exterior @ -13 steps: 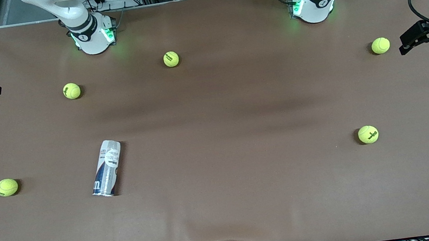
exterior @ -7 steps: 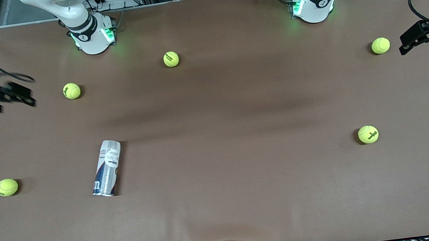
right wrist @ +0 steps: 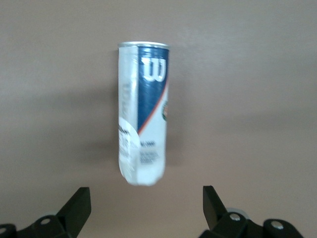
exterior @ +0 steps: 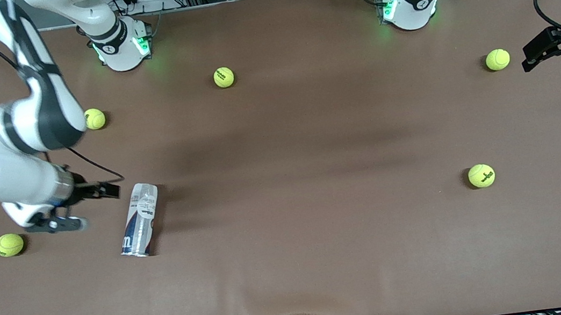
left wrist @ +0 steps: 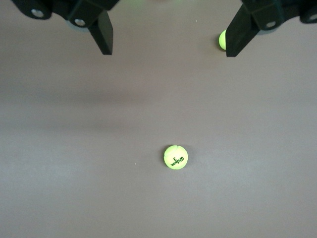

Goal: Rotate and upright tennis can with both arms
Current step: 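Lower the right gripper over the can and close on it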

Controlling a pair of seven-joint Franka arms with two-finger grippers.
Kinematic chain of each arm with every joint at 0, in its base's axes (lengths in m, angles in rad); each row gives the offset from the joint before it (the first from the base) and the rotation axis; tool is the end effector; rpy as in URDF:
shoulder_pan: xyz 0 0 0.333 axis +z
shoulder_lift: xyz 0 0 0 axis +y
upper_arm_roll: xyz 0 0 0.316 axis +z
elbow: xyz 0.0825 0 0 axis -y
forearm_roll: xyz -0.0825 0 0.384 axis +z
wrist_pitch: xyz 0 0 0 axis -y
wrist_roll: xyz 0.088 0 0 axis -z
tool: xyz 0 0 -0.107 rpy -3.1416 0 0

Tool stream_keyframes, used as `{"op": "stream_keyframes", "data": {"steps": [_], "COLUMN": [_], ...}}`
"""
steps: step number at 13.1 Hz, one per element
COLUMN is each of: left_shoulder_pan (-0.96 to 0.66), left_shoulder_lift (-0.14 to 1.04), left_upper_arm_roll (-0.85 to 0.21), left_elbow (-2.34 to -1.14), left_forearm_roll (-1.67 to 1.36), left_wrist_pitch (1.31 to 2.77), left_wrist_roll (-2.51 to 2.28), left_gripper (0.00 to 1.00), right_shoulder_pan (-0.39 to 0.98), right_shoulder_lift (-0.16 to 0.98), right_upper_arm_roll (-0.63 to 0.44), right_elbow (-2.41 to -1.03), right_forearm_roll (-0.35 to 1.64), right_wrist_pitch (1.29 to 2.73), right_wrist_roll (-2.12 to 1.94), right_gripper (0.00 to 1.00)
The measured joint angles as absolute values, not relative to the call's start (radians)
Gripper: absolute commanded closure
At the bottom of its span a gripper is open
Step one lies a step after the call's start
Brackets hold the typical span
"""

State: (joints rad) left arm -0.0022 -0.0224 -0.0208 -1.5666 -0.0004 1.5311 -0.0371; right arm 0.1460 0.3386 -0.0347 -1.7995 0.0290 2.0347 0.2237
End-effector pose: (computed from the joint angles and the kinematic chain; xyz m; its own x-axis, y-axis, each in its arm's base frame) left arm 0.5435 -0.0127 0.6353 0.9998 0.0141 -0.0131 0.0141 -0.9999 -0.0005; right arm 0.6232 0.0728 0.3515 0.9868 -0.1249 -0.1033 -0.1245 -0.9922 0.0102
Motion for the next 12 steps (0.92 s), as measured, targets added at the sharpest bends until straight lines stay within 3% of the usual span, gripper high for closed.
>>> {"op": "stream_keyframes", "data": {"steps": [12], "left_shoulder_pan": [-0.002], "left_shoulder_lift": [-0.022], "left_upper_arm_roll": [-0.021], "left_elbow": [-1.569], "left_forearm_roll": [0.0], "left_wrist_pitch": [1.531], "left_wrist_roll": [-0.037], "left_gripper": [0.0], "right_shoulder_pan": [0.166], "right_shoulder_lift": [0.583], "right_upper_arm_roll": [-0.045], "right_elbow": [-1.829], "right_forearm_roll": [0.0], "right_wrist_pitch": [2.348], "right_wrist_roll": [0.27], "right_gripper": [0.0]}}
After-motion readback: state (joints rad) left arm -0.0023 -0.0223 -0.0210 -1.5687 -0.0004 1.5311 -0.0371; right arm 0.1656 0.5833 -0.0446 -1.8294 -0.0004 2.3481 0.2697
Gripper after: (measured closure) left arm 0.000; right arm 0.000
